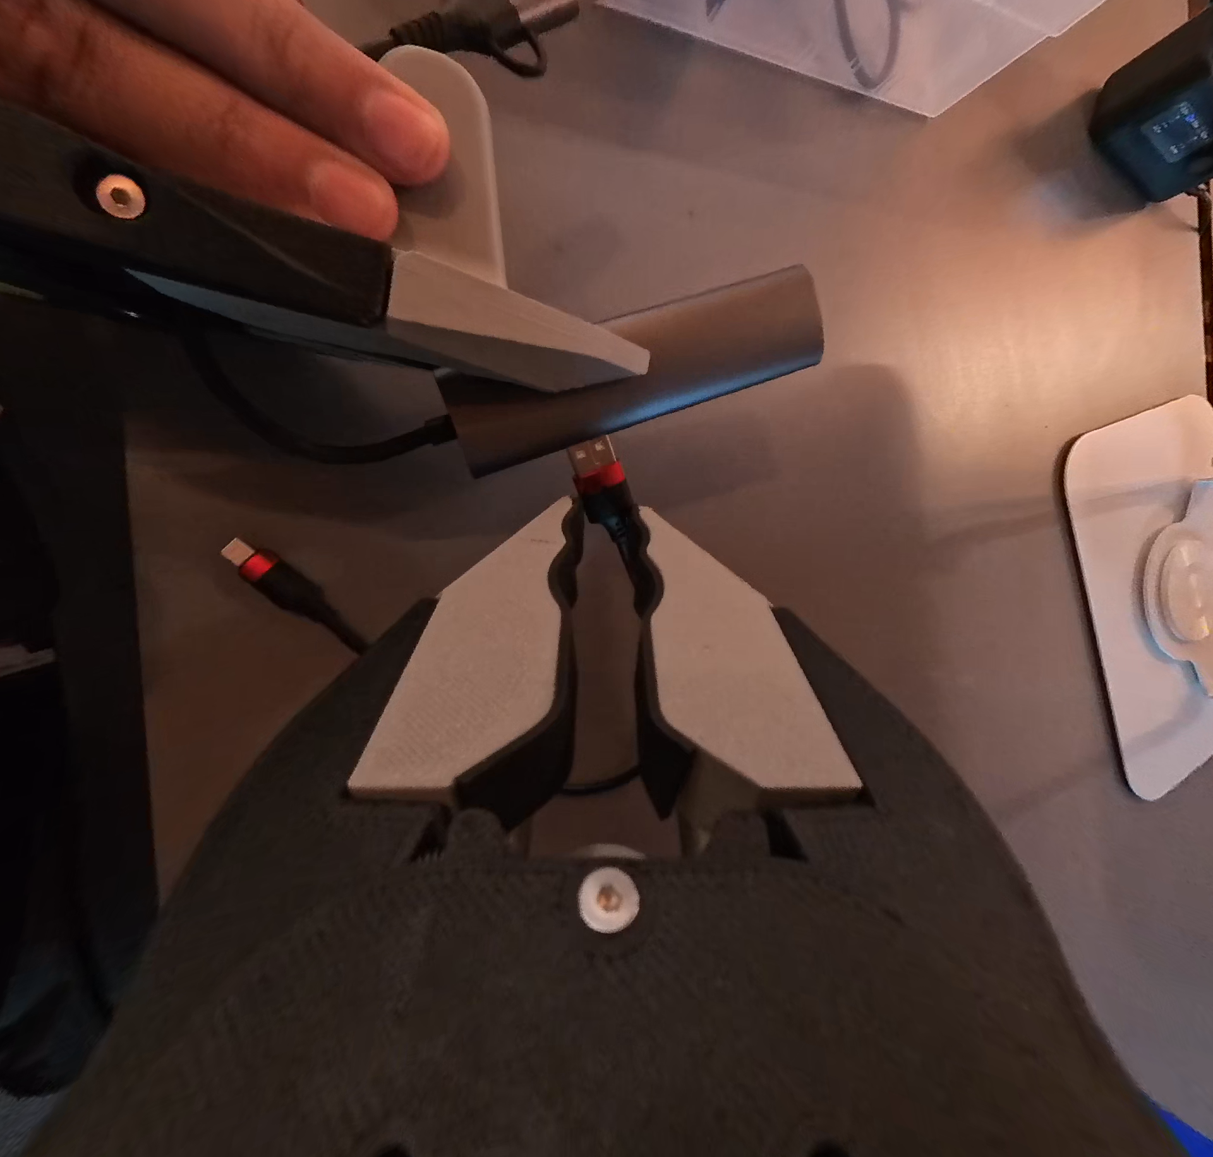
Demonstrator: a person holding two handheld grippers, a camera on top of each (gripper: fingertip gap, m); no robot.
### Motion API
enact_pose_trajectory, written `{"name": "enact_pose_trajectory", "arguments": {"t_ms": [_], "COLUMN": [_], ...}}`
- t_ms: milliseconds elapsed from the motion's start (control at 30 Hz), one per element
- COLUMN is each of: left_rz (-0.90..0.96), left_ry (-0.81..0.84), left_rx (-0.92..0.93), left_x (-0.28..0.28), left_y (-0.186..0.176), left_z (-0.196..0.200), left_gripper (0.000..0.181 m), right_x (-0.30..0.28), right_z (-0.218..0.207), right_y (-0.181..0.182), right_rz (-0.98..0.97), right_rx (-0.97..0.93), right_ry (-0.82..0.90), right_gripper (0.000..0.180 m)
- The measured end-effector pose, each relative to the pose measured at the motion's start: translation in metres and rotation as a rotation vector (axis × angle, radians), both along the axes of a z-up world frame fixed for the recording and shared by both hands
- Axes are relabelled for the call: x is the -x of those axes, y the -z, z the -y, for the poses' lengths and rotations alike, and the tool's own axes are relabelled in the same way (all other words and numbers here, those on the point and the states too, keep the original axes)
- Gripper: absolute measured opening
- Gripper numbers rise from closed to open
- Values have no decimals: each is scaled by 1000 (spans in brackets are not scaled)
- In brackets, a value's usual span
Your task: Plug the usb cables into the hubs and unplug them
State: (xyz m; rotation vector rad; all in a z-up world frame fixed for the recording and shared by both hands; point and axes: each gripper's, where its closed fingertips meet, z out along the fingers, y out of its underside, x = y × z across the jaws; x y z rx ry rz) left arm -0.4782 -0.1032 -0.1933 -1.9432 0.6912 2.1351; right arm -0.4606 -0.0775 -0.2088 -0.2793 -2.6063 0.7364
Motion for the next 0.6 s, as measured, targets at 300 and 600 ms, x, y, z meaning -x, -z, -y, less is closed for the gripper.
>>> {"name": "enact_pose_trajectory", "arguments": {"t_ms": [300, 600], "left_rz": [40, 18], "left_ry": [35, 75], "left_rx": [-6, -4], "left_x": [0, -6], "left_y": [4, 2], "left_z": [-6, -10], "left_gripper": [13, 13], "right_x": [1, -5], "right_z": [-8, -12], "right_y": [6, 5], "right_rz": [-1, -82], "right_rx": [53, 55], "right_ry": [-89, -205], "right_gripper": [11, 10]}}
